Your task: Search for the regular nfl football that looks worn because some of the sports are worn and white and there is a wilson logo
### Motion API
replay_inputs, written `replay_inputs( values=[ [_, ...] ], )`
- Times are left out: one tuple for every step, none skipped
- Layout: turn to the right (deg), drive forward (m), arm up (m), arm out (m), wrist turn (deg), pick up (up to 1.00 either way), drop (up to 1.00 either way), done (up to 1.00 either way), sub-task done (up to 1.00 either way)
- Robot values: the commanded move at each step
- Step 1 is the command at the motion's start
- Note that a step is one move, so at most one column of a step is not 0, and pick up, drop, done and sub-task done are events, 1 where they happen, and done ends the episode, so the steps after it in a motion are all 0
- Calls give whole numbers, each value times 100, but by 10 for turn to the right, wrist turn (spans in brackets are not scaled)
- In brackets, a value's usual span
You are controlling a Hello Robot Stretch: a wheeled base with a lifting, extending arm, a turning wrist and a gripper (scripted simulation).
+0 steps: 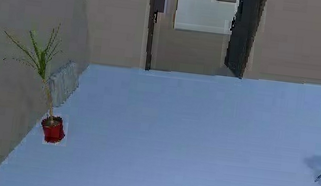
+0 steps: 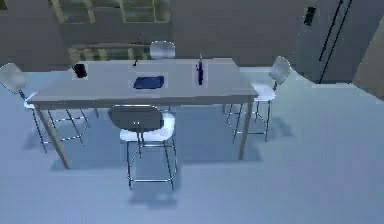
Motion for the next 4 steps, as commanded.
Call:
replay_inputs(
  values=[
    [0,100,0,0,0,0,0,0,0],
    [0,100,0,0,0,0,0,0,0],
    [0,100,0,0,0,0,0,0,0],
    [0,100,0,0,0,0,0,0,0]
  ],
)
